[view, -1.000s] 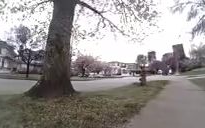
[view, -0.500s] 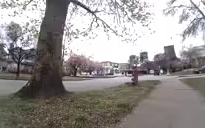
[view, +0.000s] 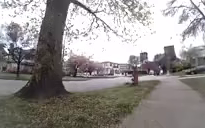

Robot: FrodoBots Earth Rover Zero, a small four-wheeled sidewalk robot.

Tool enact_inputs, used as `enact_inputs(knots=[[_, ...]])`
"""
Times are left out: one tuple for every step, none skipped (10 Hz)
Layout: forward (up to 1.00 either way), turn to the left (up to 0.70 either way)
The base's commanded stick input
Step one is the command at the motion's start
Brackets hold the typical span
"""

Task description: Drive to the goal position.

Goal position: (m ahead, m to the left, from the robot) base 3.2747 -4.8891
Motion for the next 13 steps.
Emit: enact_inputs(knots=[[0.0, -1.0], [0.0, -1.0], [0.0, -1.0], [0.0, -1.0], [0.0, -1.0], [0.0, -1.0], [0.0, -1.0], [0.0, -1.0], [0.0, -1.0], [0.0, -1.0], [0.0, -1.0], [0.0, -1.0], [0.0, -1.0]])
